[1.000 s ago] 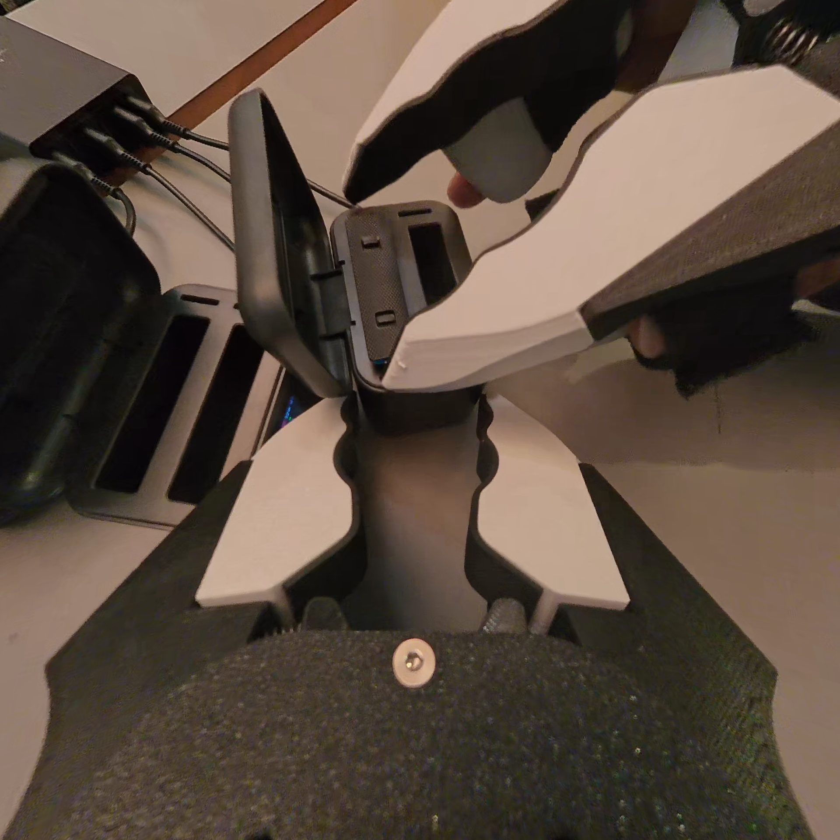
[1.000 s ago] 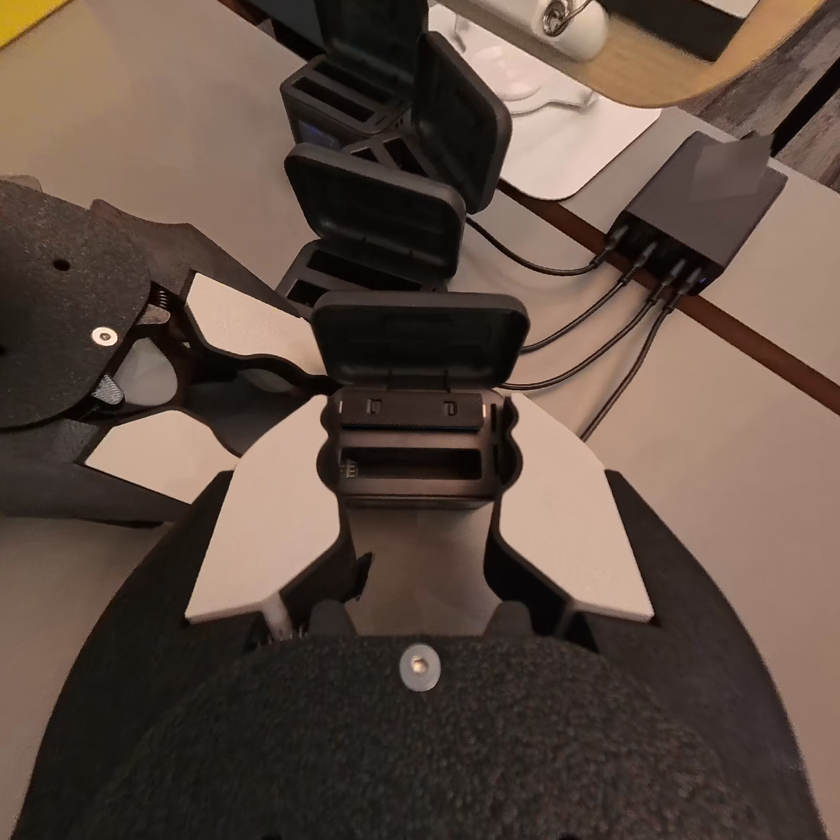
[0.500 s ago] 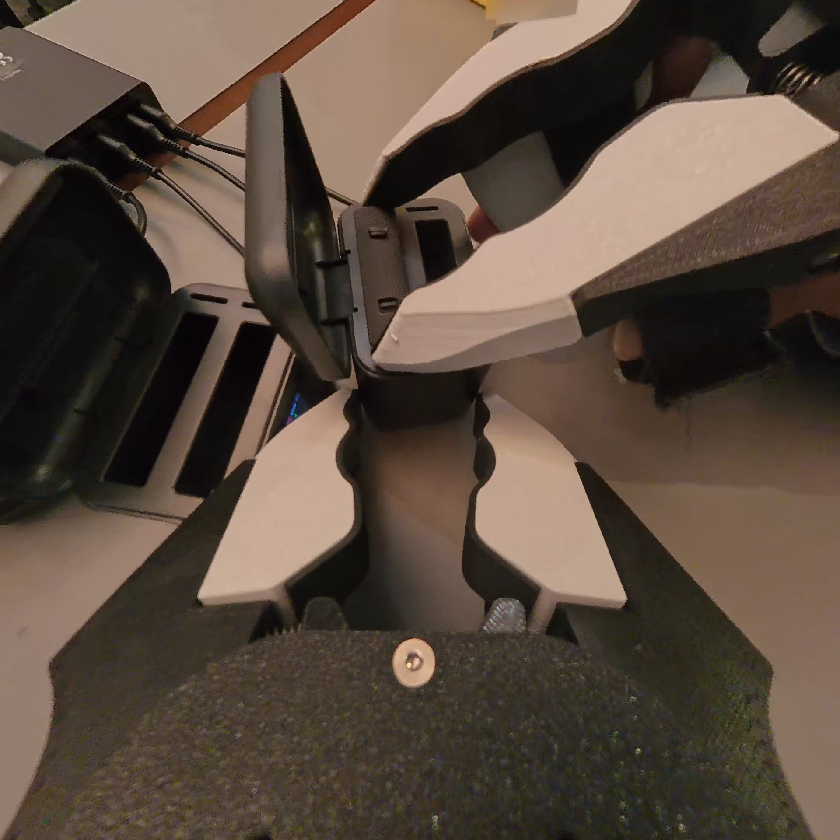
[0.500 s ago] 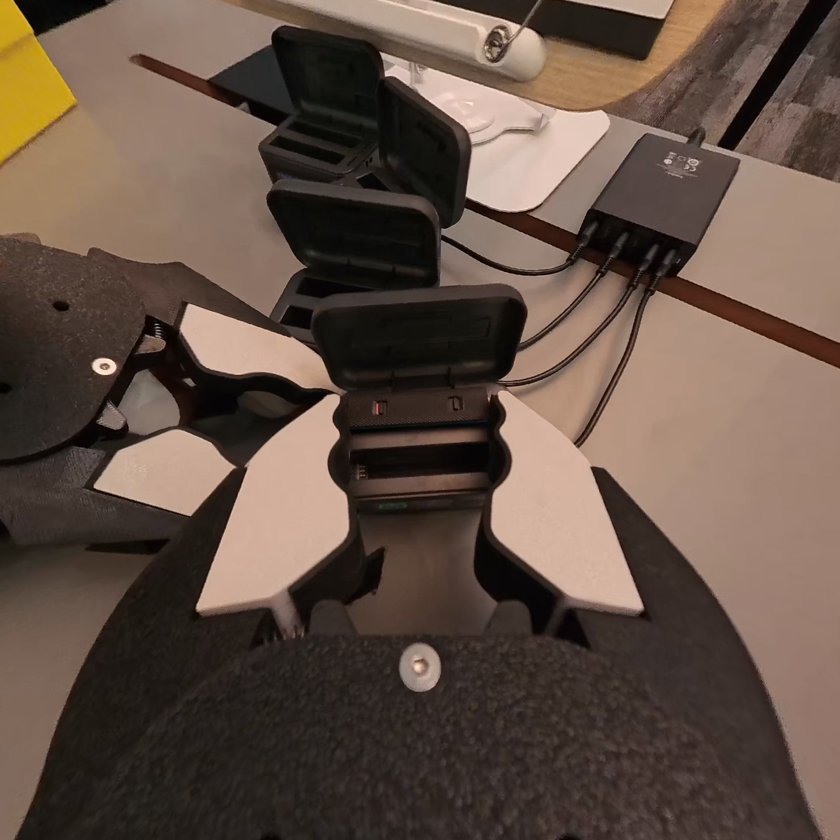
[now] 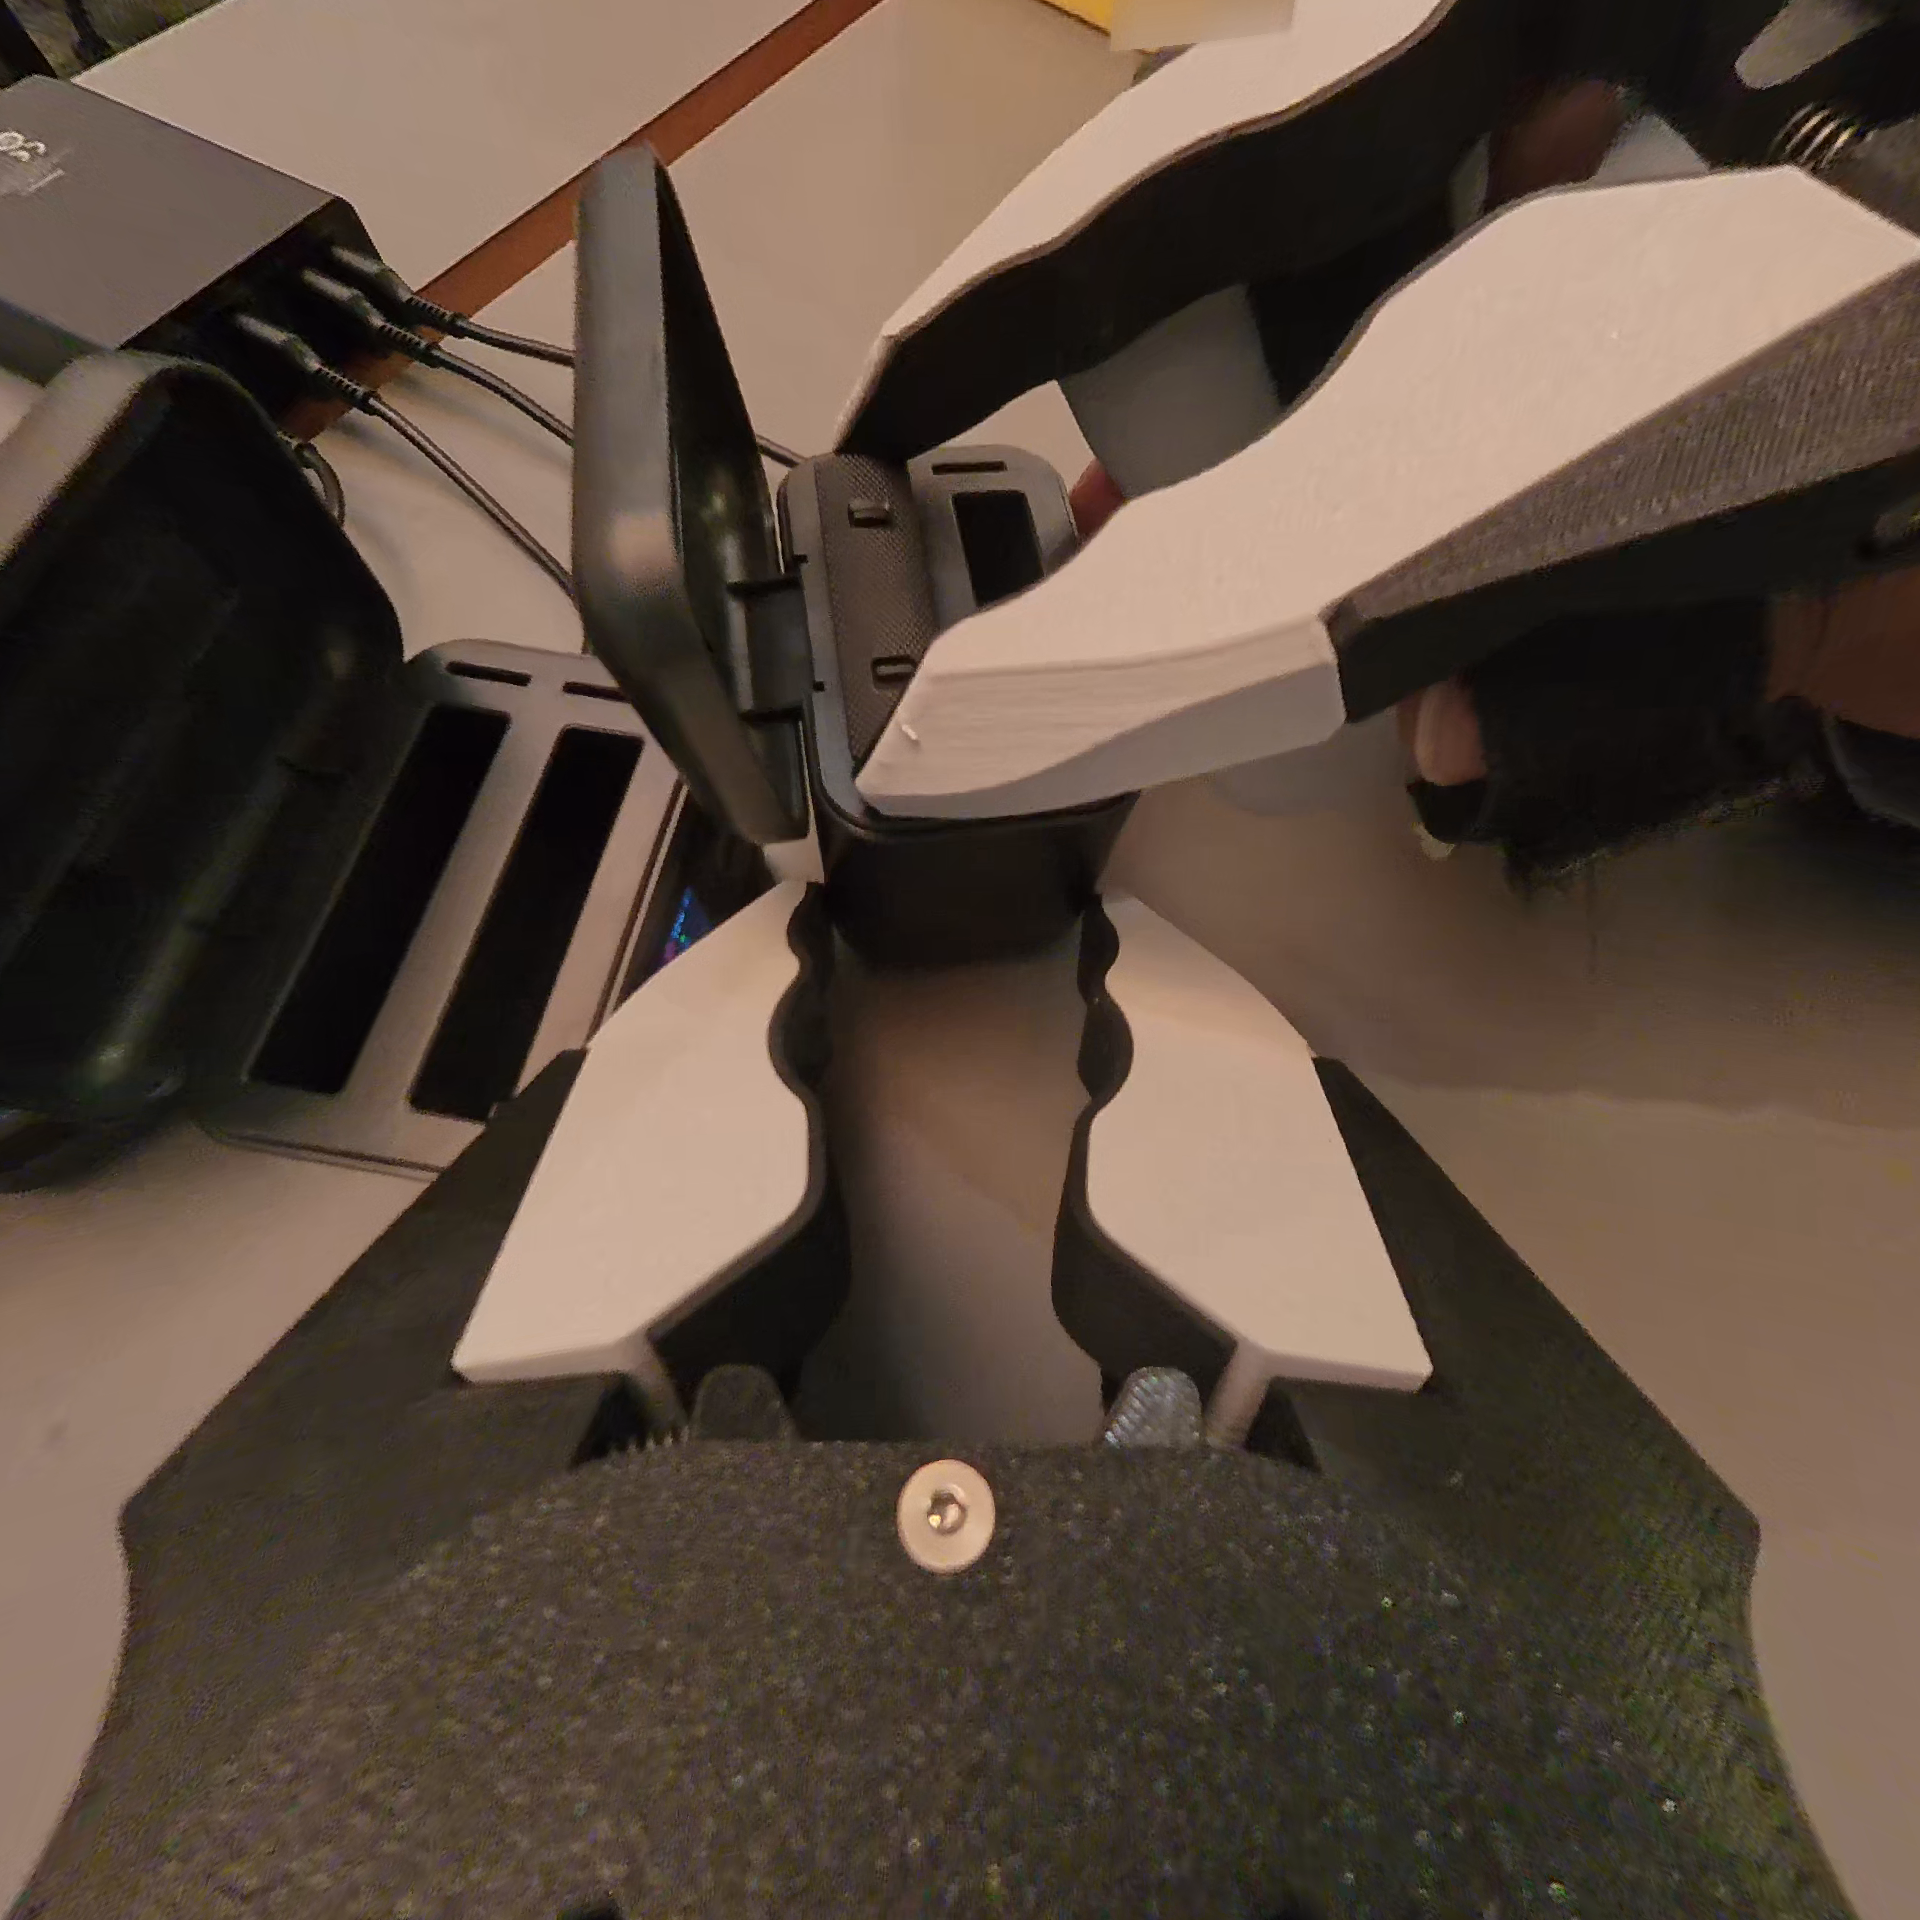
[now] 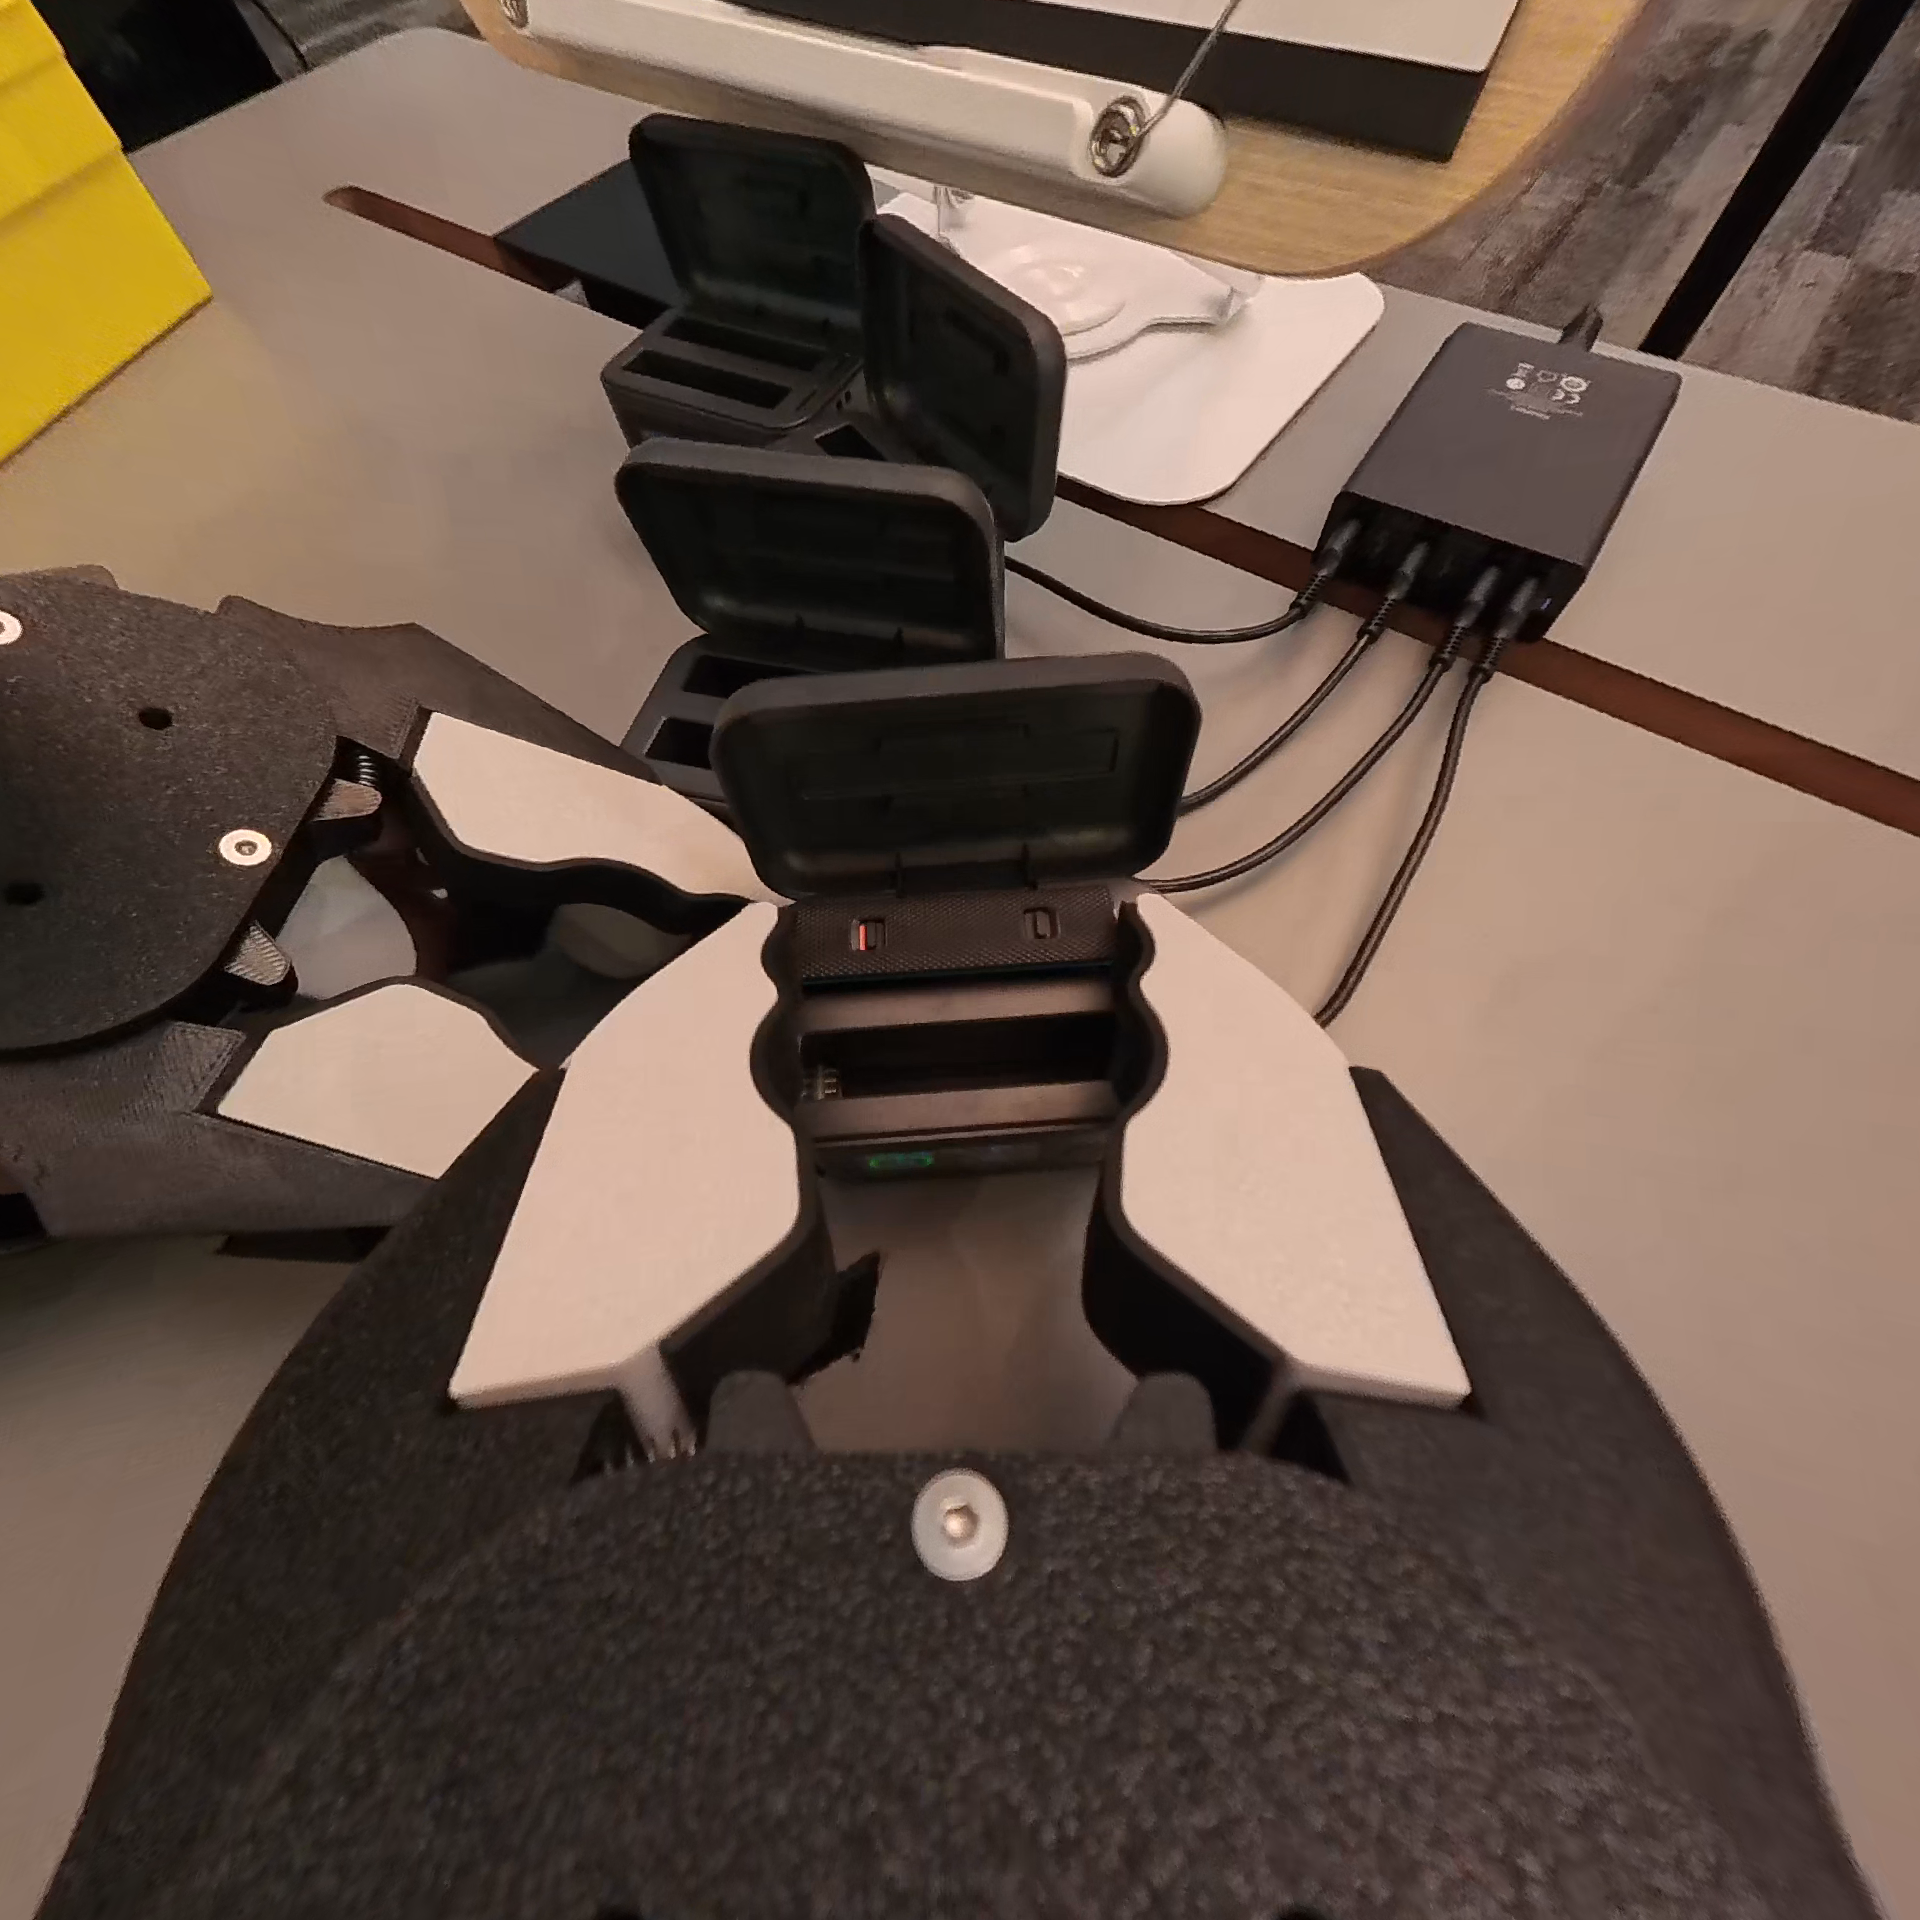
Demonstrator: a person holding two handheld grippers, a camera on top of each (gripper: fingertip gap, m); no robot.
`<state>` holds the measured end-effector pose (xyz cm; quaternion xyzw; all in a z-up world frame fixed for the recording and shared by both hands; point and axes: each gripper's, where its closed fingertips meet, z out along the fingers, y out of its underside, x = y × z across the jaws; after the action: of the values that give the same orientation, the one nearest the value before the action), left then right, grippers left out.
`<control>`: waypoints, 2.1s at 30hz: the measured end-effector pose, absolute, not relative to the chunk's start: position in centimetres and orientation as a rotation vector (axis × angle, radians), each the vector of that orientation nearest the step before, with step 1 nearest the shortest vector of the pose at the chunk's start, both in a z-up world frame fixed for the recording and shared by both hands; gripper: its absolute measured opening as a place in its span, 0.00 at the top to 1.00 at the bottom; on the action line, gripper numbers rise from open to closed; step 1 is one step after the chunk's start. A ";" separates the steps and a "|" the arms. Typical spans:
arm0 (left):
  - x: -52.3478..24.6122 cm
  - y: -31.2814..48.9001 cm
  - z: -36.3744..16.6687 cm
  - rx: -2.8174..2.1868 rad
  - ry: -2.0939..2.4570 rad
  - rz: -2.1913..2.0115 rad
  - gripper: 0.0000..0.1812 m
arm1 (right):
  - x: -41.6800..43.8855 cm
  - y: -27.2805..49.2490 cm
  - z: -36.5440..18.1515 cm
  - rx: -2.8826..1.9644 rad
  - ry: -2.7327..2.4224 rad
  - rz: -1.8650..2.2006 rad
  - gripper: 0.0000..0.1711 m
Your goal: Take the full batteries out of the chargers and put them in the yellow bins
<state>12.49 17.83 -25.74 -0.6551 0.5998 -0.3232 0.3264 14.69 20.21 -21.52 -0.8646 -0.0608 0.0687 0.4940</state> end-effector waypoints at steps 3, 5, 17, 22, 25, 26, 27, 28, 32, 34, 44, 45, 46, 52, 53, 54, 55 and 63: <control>12.4 17.8 -26.0 -1.727 1.583 -0.837 0.74 | 14.7 20.3 -19.9 -2.023 -0.131 0.186 0.66; 12.4 17.8 -26.0 -1.728 1.586 -0.836 0.74 | 14.7 20.3 -18.7 -1.990 -0.146 0.180 0.66; 12.3 17.7 -25.8 -1.733 1.582 -0.881 0.74 | 20.2 18.2 -11.8 -1.853 0.000 0.151 0.66; 12.3 17.5 -25.8 -1.726 1.592 -0.883 0.71 | 28.9 15.1 -7.5 -1.815 0.162 -0.035 0.66; 12.3 17.5 -25.9 -1.728 1.593 -0.886 0.71 | 36.3 14.0 -6.3 -1.850 0.288 -0.182 0.65; 12.3 17.5 -25.9 -1.729 1.593 -0.885 0.71 | 38.6 13.9 -6.6 -1.877 0.340 -0.205 0.65; 12.3 17.5 -25.9 -1.730 1.592 -0.883 0.71 | 40.7 13.8 -7.4 -1.911 0.388 -0.229 0.65; 12.3 17.6 -25.9 -1.730 1.592 -0.881 0.71 | 42.5 13.7 -8.4 -1.949 0.427 -0.265 0.65; 12.2 17.6 -25.9 -1.729 1.593 -0.881 0.72 | 46.0 12.6 -12.0 -2.016 0.556 -0.316 0.65; 12.2 17.6 -25.8 -1.730 1.589 -0.886 0.73 | 46.6 11.8 -13.3 -2.031 0.597 -0.352 0.65; 12.2 17.6 -25.9 -1.729 1.595 -0.883 0.73 | 44.9 7.2 -17.5 -2.145 0.609 -0.566 0.65; 12.2 17.6 -25.9 -1.729 1.595 -0.883 0.73 | 44.6 6.9 -17.7 -2.132 0.622 -0.564 0.65; 12.2 17.6 -25.9 -1.729 1.595 -0.884 0.73 | 44.3 6.6 -17.6 -2.109 0.638 -0.555 0.65; 12.1 17.6 -25.9 -1.729 1.599 -0.887 0.73 | 43.0 5.0 -18.8 -2.177 0.652 -0.506 0.65; 12.1 17.6 -25.9 -1.729 1.599 -0.887 0.73 | 42.8 4.9 -19.0 -2.190 0.655 -0.492 0.65; 12.1 17.6 -25.9 -1.729 1.600 -0.887 0.73 | 42.7 4.6 -19.3 -2.207 0.663 -0.475 0.65; 12.1 17.6 -25.9 -1.729 1.601 -0.887 0.73 | 42.5 4.4 -19.6 -2.227 0.672 -0.458 0.65; 12.1 17.6 -25.9 -1.729 1.602 -0.885 0.74 | 42.2 4.0 -20.4 -2.279 0.659 -0.444 0.65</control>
<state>12.09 17.63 -25.91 -0.6537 0.6055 -0.3346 0.3067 42.19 4.03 -20.38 -0.8824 0.2551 -0.1718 0.3561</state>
